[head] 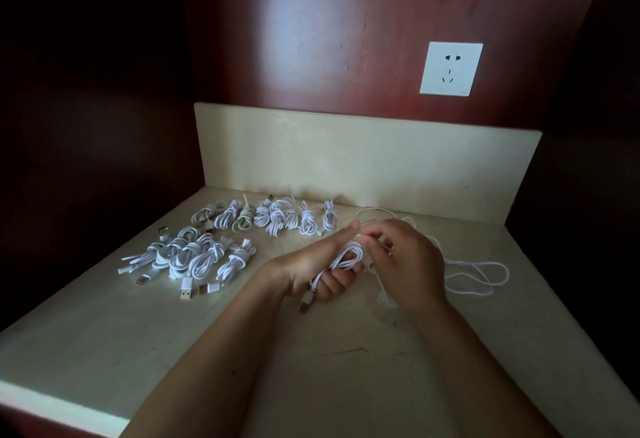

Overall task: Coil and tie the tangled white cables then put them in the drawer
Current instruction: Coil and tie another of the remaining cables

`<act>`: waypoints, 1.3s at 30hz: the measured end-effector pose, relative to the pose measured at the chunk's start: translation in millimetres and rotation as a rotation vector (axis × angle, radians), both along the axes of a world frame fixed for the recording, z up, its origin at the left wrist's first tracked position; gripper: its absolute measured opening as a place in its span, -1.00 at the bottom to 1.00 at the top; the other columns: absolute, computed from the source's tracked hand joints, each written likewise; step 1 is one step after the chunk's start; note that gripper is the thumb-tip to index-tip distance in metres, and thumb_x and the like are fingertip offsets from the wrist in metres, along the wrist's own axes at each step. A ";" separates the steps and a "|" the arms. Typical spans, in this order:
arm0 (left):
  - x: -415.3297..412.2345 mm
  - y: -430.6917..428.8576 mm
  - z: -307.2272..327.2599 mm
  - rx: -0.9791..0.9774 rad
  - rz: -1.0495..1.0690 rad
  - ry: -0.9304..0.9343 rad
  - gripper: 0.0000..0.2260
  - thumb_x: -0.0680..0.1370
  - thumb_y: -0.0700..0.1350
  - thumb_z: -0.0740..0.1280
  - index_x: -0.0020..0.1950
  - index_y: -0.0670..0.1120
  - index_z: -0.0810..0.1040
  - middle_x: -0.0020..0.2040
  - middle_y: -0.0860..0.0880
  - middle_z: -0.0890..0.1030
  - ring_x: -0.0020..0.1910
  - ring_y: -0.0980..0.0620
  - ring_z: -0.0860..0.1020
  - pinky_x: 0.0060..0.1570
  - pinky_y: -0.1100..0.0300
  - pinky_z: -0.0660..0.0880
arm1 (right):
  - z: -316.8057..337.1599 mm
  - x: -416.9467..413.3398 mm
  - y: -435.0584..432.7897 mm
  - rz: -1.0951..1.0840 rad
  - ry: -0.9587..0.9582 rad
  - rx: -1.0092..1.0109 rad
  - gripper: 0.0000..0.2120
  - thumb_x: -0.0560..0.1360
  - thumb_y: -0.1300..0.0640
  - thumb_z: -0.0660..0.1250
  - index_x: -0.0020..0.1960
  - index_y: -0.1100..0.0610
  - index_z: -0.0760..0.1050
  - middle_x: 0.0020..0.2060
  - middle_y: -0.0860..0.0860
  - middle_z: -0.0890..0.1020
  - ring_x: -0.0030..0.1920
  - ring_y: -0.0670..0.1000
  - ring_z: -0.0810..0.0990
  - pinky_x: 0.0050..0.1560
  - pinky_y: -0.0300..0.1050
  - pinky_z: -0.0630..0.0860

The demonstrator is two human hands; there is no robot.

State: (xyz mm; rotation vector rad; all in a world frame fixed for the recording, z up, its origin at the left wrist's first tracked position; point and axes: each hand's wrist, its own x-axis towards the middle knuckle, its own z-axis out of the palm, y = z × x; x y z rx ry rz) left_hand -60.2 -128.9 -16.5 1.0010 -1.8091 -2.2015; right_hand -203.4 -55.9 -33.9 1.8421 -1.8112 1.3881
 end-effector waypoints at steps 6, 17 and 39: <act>-1.5 2.7 -1.6 -0.221 0.074 0.021 -0.61 0.65 0.20 0.04 -0.25 -0.01 0.31 -0.48 0.08 0.16 -0.56 0.17 0.09 -0.60 0.36 0.02 | -0.9 -2.6 -2.3 -0.048 -0.122 0.033 -0.90 0.43 0.12 0.46 -0.18 -0.07 0.59 -0.32 -0.27 0.53 -0.28 -0.14 0.53 -0.24 -0.13 0.49; -4.4 0.5 -6.8 -0.691 0.542 0.205 -0.62 0.68 0.05 0.09 -0.14 -0.10 0.58 -0.36 -0.03 0.53 -0.47 0.05 0.35 -0.51 0.29 0.33 | -2.5 -3.5 -6.4 -0.038 -0.201 -0.001 -0.92 0.42 0.17 0.45 -0.20 -0.01 0.65 -0.28 -0.13 0.68 -0.26 -0.09 0.62 -0.18 -0.08 0.56; -10.7 -9.9 -3.8 0.014 0.844 0.712 -0.65 0.70 0.02 0.05 -0.13 -0.16 0.42 -0.43 -0.05 0.61 -0.35 0.00 0.67 -0.21 0.12 0.61 | -11.6 16.2 -7.8 0.227 0.004 0.329 -0.56 0.51 -0.05 0.11 0.35 -0.18 0.49 -0.20 0.02 0.69 -0.15 0.02 0.64 -0.07 -0.05 0.55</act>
